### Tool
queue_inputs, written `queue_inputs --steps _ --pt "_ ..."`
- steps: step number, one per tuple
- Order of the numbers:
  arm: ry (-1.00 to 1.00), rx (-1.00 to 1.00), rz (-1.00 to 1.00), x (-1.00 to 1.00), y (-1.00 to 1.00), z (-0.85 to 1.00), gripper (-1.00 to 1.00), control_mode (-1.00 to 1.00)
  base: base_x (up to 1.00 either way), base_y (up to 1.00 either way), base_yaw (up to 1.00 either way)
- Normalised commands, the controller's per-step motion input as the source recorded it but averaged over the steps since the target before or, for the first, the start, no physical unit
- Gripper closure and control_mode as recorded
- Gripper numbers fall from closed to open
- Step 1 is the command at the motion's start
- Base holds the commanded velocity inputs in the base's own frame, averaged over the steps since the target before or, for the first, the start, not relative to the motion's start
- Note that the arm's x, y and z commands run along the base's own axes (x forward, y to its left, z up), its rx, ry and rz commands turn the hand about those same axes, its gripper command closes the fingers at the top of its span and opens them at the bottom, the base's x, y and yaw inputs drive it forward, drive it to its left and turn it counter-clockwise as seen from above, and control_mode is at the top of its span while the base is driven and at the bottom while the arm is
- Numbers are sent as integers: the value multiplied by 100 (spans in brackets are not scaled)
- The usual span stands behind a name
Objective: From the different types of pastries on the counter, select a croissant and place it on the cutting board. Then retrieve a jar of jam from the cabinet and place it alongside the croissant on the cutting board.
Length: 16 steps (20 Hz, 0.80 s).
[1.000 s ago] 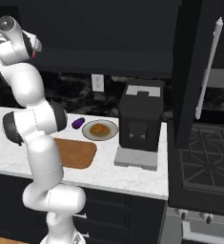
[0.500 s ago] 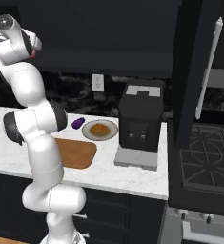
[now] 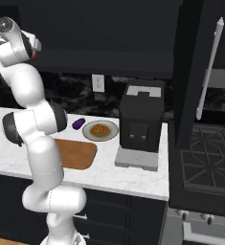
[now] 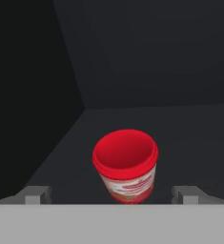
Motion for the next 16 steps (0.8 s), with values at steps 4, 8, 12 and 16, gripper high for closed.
queue_inputs --steps 4,8,12,16 --pt "0 0 2 0 0 -3 -100 -100 0 0 0" --pt "0 0 3 5 -9 0 -100 -100 0 0 0" --pt "1 0 1 4 -25 0 -100 -100 0 0 0" --pt "0 -1 0 1 -2 -3 -100 -100 0 0 0"
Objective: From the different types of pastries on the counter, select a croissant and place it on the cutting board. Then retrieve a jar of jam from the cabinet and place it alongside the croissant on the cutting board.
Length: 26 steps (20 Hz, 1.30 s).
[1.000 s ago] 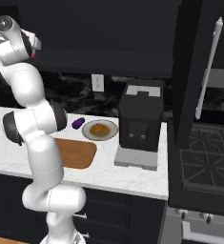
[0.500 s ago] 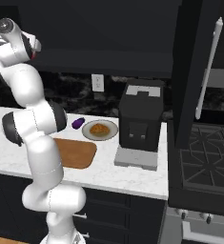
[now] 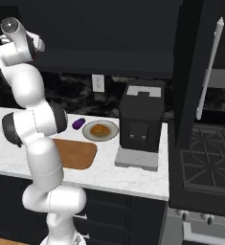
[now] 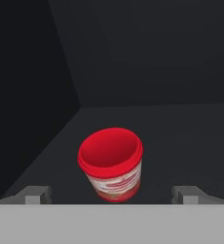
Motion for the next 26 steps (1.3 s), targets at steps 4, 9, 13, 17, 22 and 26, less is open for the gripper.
queue_inputs --steps 4,9,13,17,22,26 --pt "0 -1 0 1 0 -15 -100 -100 0 0 0" --pt "0 0 1 22 0 -1 -100 -100 0 0 0" --pt "0 0 4 48 5 0 -100 -100 0 0 0" --pt "0 0 1 16 37 0 -100 -100 0 0 0" --pt "0 -2 0 8 48 0 -100 -100 0 0 0" --pt "0 0 0 1 2 0 100 -100 0 0 0"
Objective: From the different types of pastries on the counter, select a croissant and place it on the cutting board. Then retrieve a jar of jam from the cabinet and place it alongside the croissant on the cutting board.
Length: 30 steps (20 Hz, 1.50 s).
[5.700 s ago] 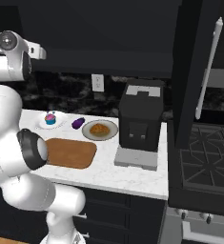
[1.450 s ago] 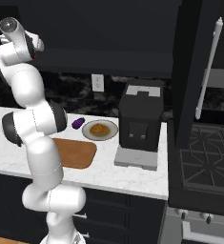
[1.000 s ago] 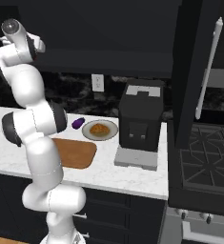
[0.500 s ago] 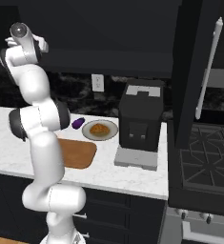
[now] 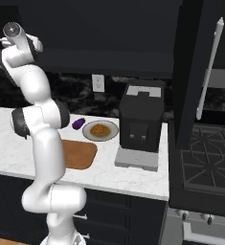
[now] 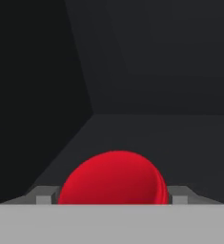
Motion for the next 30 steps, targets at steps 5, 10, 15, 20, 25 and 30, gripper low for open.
queue_inputs --steps 5,10,15,20,25,30 --pt "-1 0 0 0 0 0 100 -100 0 0 0" --pt "-11 0 0 -10 -13 3 100 -100 0 0 0" --pt "-19 0 0 -48 -18 0 100 -100 0 0 0" --pt "-21 0 0 -84 -13 0 100 -100 0 0 0" --pt "-8 0 0 -16 -66 -19 100 -100 0 0 0" --pt "-5 1 0 -30 -73 9 100 -100 0 0 0"
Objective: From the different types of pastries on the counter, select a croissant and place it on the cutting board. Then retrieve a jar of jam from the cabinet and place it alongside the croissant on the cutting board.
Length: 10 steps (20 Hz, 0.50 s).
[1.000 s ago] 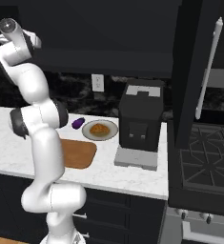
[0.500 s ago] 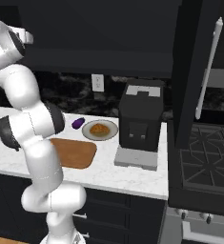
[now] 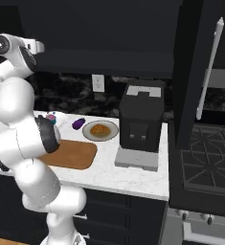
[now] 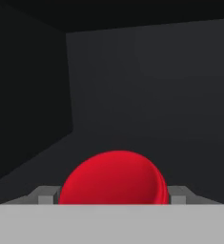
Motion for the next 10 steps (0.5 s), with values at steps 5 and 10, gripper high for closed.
queue_inputs --steps 5,10 --pt "0 5 0 -55 -63 44 100 -100 0 0 0" --pt "0 6 0 -49 -66 56 100 -100 0 0 0"
